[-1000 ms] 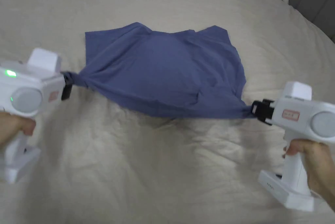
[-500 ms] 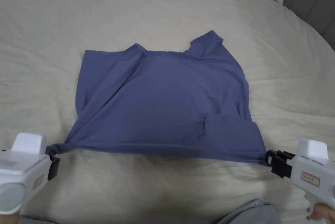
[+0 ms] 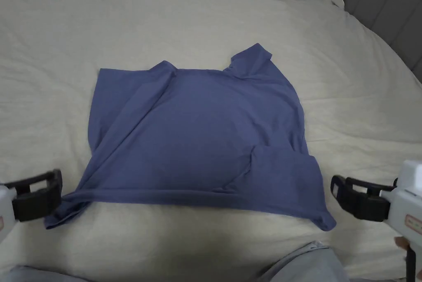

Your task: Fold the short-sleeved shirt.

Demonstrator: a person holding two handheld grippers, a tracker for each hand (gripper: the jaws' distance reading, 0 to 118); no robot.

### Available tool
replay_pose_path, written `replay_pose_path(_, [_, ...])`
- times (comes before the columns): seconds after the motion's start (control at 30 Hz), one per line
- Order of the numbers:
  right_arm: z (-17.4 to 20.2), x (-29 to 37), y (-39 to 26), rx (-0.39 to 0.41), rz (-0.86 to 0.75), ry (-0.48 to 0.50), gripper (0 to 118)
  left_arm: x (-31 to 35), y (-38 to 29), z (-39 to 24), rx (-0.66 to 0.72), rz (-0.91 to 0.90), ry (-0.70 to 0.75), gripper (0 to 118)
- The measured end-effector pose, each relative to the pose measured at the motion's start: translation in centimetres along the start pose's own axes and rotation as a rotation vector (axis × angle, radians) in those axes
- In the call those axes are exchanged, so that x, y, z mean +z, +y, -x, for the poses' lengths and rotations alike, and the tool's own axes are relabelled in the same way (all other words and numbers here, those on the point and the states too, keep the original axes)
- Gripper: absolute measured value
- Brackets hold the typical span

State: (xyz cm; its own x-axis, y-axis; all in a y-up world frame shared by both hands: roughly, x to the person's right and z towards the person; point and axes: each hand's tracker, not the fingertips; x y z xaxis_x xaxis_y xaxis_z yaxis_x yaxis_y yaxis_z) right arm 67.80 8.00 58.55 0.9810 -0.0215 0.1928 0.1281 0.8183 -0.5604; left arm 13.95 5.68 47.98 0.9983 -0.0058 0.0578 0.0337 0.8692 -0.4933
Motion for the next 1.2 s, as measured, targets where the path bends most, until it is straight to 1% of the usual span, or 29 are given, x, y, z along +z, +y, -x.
replay_pose_path(0.13, [3.2, 2.4, 2.8, -0.002, -0.203, 0.022, 118, 1.7, 2.8, -2.8, 0.007, -0.233, -0.002, 118])
replay_pose_path(0.23, [5.4, 3.1, 3.6, 0.006, -0.317, 0.017, 118, 2.7, 3.5, -5.7, -0.047, -0.349, 0.010, 118])
replay_pose_path(0.3, [6.9, 3.4, 3.7, 0.012, -0.348, 0.015, 118, 3.0, 3.4, -7.3, -0.082, -0.373, 0.016, 116])
replay_pose_path(0.33, [7.6, 3.4, 3.7, 0.017, -0.348, 0.008, 118, 3.1, 3.3, -7.8, -0.082, -0.367, 0.002, 107])
replay_pose_path(0.37, [8.1, 3.4, 3.6, 0.026, -0.358, 0.007, 117, 3.2, 3.2, -8.2, -0.083, -0.365, -0.020, 92])
replay_pose_path(0.4, [8.6, 3.5, 3.5, 0.039, -0.377, 0.011, 102, 3.4, 3.0, -8.6, -0.077, -0.356, -0.044, 64])
replay_pose_path(0.43, [8.9, 3.6, 3.3, 0.036, -0.388, 0.013, 82, 3.4, 3.0, -9.0, -0.070, -0.345, -0.047, 39])
replay_pose_path(0.47, [9.1, 3.7, 3.2, 0.027, -0.394, 0.015, 57, 3.3, 2.9, -9.2, -0.062, -0.330, -0.052, 20])
replay_pose_path(0.5, [9.2, 3.7, 3.2, 0.005, -0.397, 0.028, 46, 3.2, 2.8, -9.3, -0.053, -0.320, -0.051, 15])
replay_pose_path(0.57, [9.2, 3.5, 3.2, -0.073, -0.387, 0.047, 27, 2.9, 2.7, -9.4, -0.042, -0.302, -0.051, 5])
replay_pose_path(0.6, [9.1, 3.4, 3.1, -0.102, -0.387, 0.057, 3, 2.9, 2.7, -9.4, -0.038, -0.286, -0.058, 0])
replay_pose_path(0.63, [9.0, 3.4, 3.1, -0.100, -0.381, 0.069, 2, 2.4, 2.6, -8.9, -0.041, -0.254, -0.077, 0])
replay_pose_path(0.77, [9.3, 2.9, 2.9, -0.066, -0.365, 0.032, 1, 2.5, 2.6, -8.7, -0.049, -0.250, -0.063, 0])
replay_pose_path(0.9, [9.3, 2.5, 2.6, -0.082, -0.337, 0.049, 1, 2.1, 3.3, -6.9, 0.008, -0.194, -0.079, 0])
replay_pose_path(0.97, [9.5, 2.4, 2.3, -0.079, -0.329, 0.052, 1, 1.0, 3.3, -5.4, 0.003, -0.122, -0.067, 1])
replay_pose_path(1.0, [9.4, 2.3, 2.2, -0.080, -0.323, 0.056, 1, 0.3, 3.2, -4.8, 0.010, -0.101, -0.059, 15])
replay_pose_path(1.03, [9.3, 2.1, 2.1, -0.084, -0.316, 0.062, 1, -0.5, 3.0, -4.2, 0.001, -0.032, -0.034, 37])
replay_pose_path(1.07, [9.2, 2.0, 1.9, -0.088, -0.305, 0.068, 1, -1.4, 2.8, -3.5, -0.017, 0.061, -0.026, 67])
replay_pose_path(1.1, [9.3, 1.9, 1.9, -0.094, -0.290, 0.070, 1, -2.2, 2.5, -2.8, -0.017, 0.118, -0.017, 98])
replay_pose_path(1.13, [9.1, 1.7, 1.8, -0.099, -0.278, 0.074, 1, -3.0, 1.8, -2.1, -0.023, 0.173, -0.015, 113])
replay_pose_path(1.17, [9.0, 1.5, 1.6, -0.102, -0.275, 0.075, 1, -3.6, 1.0, -1.5, -0.017, 0.212, -0.022, 118])
replay_pose_path(1.2, [8.9, 1.4, 1.4, -0.101, -0.269, 0.072, 1, -4.2, 0.4, -1.1, -0.010, 0.256, -0.027, 118])
